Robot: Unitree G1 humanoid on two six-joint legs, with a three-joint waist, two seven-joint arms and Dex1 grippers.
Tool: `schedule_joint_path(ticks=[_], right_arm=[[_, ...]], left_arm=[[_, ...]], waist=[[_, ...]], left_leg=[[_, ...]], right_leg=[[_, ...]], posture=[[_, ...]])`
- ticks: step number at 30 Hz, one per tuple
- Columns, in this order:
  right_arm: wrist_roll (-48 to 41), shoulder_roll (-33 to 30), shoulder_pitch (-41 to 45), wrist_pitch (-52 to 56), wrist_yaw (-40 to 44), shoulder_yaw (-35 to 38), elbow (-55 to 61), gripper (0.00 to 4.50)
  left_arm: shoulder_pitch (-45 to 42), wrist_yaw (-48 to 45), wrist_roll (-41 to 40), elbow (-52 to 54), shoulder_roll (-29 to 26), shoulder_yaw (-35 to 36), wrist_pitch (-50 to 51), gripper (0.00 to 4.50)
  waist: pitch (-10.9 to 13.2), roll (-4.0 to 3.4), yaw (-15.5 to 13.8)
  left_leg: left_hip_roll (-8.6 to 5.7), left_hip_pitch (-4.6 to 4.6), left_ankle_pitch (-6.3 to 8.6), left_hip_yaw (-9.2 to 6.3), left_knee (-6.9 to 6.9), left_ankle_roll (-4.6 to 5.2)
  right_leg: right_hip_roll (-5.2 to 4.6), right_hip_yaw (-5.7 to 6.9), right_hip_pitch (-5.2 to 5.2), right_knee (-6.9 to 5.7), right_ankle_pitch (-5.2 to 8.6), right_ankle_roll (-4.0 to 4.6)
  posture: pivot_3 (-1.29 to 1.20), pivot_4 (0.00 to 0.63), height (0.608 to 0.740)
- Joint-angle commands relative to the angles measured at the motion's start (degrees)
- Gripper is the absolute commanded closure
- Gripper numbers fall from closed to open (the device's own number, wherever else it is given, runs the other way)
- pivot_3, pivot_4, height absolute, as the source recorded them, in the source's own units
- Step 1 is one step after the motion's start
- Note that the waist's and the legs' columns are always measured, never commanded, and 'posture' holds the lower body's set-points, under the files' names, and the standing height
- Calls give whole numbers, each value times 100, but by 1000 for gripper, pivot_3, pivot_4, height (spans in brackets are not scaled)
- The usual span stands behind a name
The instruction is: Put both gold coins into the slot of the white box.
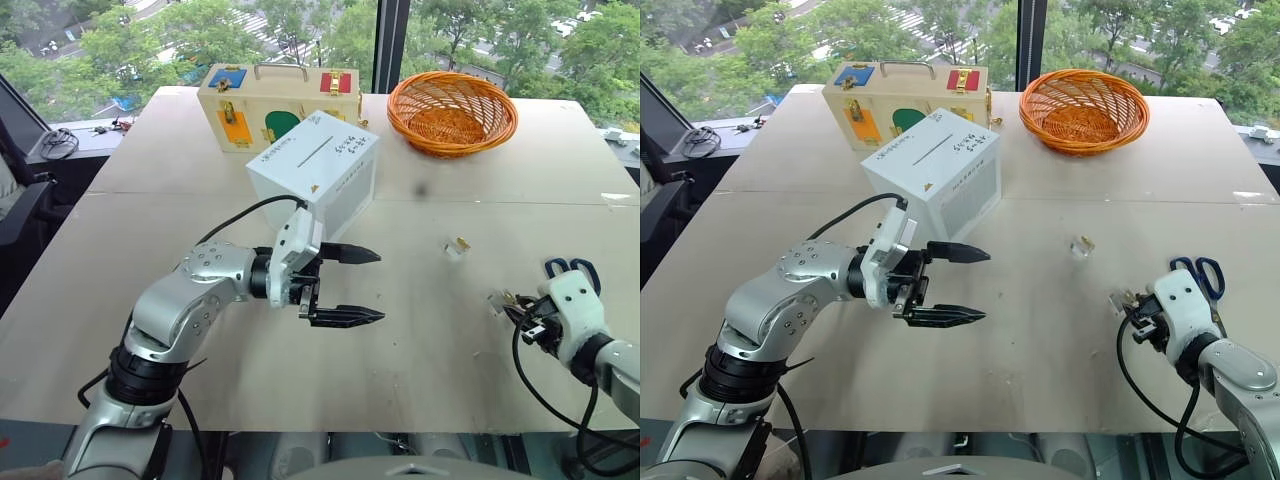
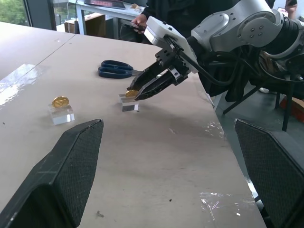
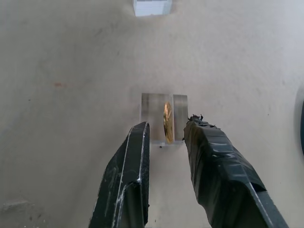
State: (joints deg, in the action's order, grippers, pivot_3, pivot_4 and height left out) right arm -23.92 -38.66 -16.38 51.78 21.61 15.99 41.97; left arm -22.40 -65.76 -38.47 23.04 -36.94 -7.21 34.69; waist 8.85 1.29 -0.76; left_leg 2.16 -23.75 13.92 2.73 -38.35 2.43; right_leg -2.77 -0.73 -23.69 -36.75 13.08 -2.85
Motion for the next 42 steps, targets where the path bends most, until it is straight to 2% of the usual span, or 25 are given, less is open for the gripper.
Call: schedule_joint_path(ticks=[1,2,3,16,23,26,31,35,38,42], right_arm=[[48,15,35,-90,33,43,85,3939],[51,15,34,-87,40,40,90,4326],[53,21,34,-82,44,40,94,4430],[-18,112,72,-121,107,247,311,4430],[-665,265,288,-192,278,908,926,4430],[-1342,311,551,-124,338,1273,1232,4430],[-3125,135,1246,55,52,1582,1471,4430],[-4446,-314,1610,-53,-443,1559,1490,4500],[-5131,-718,1803,-210,-779,1428,1467,4500],[-5594,-1145,1949,-389,-1067,1229,1433,4500]], left_arm=[[-111,20,-121,209,-13,92,0,0],[-111,21,-121,212,-10,90,-1,0],[-111,23,-123,213,-7,90,0,0],[-53,90,-170,238,75,79,27,0],[-89,257,-392,132,196,140,219,0],[-276,321,-567,11,343,159,386,0],[-949,350,-921,-360,646,191,728,0],[-1441,479,-1062,-587,906,221,885,1120],[-1637,462,-1088,-702,979,223,925,1120],[-1738,381,-1188,-756,988,222,1023,1120]], waist=[[0,0,0],[0,0,1],[0,0,2],[0,0,2],[0,0,2],[3,2,-5],[5,4,0],[7,7,2],[8,7,5],[8,8,11]], left_leg=[[0,0,0,0,0,0],[0,0,0,0,0,0],[0,0,0,1,0,0],[0,0,0,1,0,0],[1,0,0,0,0,0],[1,0,0,-2,0,0],[-1,2,0,-3,-2,0],[-2,-1,0,-3,-2,0],[-6,-3,0,-3,2,0],[-6,-3,0,-4,3,0]], right_leg=[[0,0,0,0,0,0],[0,0,0,0,0,0],[0,0,0,0,0,0],[0,0,0,0,0,0],[0,0,0,0,0,-1],[0,1,1,0,1,-2],[2,1,4,-1,-1,-1],[2,1,3,0,-11,15],[2,0,3,2,-10,17],[5,0,2,2,-10,17]], posture=[[0,150,740],[0,150,740],[0,150,740],[0,150,740],[0,150,740],[0,150,740],[0,150,740],[0,150,740],[0,150,740],[0,150,740]])
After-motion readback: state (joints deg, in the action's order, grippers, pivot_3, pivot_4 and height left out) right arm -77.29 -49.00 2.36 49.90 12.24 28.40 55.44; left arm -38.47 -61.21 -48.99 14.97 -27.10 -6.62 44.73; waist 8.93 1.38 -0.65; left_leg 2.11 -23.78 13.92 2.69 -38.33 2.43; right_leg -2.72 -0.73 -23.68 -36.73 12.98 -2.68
